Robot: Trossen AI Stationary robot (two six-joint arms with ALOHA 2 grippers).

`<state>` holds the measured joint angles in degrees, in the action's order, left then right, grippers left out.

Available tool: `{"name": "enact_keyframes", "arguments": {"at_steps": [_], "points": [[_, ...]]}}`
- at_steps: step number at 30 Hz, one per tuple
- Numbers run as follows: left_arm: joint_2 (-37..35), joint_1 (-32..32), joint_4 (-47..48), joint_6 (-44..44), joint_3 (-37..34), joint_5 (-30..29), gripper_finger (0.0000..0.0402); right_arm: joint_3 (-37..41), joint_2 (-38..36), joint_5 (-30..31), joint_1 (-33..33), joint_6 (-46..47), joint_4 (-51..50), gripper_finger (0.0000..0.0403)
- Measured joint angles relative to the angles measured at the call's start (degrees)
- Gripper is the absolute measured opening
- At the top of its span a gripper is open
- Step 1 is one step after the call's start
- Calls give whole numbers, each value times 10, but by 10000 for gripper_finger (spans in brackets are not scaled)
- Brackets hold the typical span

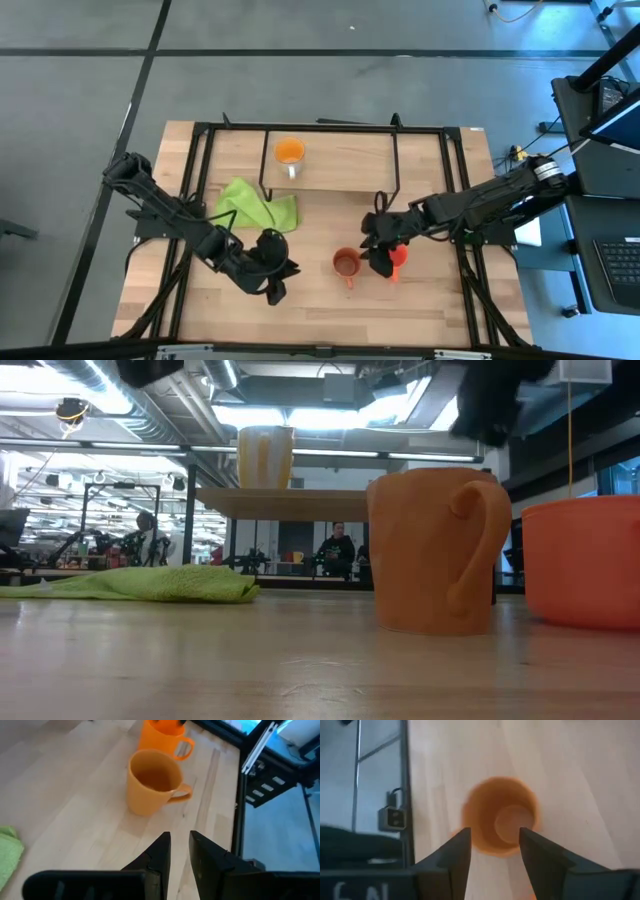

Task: Stack small to large cups/mugs on shelf
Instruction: Put the dark orange mug on the shelf

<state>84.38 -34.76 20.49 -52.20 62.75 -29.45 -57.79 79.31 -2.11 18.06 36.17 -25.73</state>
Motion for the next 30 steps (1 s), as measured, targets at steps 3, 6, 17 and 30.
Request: {"name": "enact_keyframes", "arguments": {"at_steps": [3, 6, 17, 30], "points": [[0, -3, -3, -2, -8, -2, 64, -71, 33, -2, 2, -51, -82, 168], [0, -4, 0, -4, -14, 0, 64, -148, 96, -4, 2, -107, -192, 168], [0, -18, 52, -22, -14, -15, 64, -270, 235, 20, -35, -154, -251, 168], [0, -18, 100, -33, -25, -31, 64, -262, 270, 6, -49, -152, -253, 168]]}}
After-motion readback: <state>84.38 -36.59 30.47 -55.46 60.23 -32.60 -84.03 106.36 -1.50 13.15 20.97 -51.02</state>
